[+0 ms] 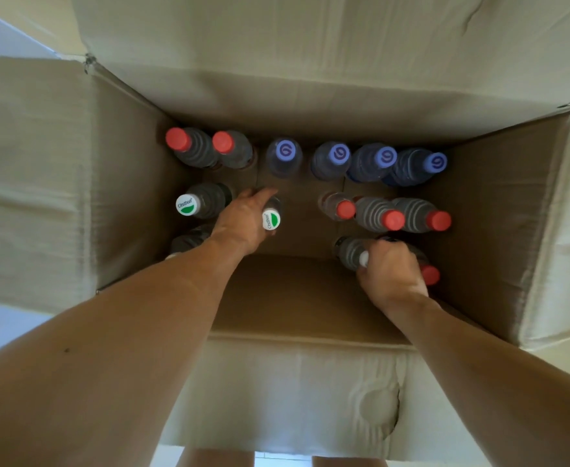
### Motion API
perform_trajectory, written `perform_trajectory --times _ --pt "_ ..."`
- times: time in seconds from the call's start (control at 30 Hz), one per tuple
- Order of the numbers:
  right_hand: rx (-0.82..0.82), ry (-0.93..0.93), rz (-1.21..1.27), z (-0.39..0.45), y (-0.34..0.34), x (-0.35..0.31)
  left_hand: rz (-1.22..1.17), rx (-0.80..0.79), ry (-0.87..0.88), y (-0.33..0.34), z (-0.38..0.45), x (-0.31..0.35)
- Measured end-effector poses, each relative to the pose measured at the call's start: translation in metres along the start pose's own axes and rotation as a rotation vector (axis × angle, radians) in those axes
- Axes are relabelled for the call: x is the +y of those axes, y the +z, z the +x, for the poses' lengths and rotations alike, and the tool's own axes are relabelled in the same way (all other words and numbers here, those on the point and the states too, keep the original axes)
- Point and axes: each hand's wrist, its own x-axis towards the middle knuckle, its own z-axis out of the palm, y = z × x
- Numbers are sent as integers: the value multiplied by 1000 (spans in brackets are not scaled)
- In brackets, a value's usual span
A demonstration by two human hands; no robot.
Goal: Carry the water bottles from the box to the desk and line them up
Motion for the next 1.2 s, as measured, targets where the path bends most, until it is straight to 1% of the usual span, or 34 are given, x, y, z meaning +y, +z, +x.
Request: perform_trajectory --times 0.13,0.3,0.47,0.63,0.73,0.8,0.87,1.0,1.07,1.13,1.2 --pt "26 -102 -31 3 -2 -19 -16 -34 -9 -5 -1 -8" --pt "54 -218 91 11 2 -40 -26 -39 8 -6 4 -11" --pt "20 -281 94 24 13 -45 -3 -34 19 -2 14 -12" --pt "-106 -320 86 37 27 -43 20 -43 31 5 22 -19" --pt "-76 -348 136 37 36 -40 15 -17 57 8 22 -20" --pt "-35 -334 201 34 37 -36 7 4 68 7 17 -20" --pt "-3 -279 292 28 33 -31 -43 14 72 3 7 -19" --pt "25 -185 520 9 8 -22 -257 -13 63 -17 -23 -12" --pt "36 -174 624 -3 -9 -14 -387 -38 43 -32 -40 -5" --pt "37 -175 724 -16 -31 -7 -463 -71 28 -49 -55 2" --pt "15 -181 882 -27 -57 -1 -541 -106 16 -73 -69 12"
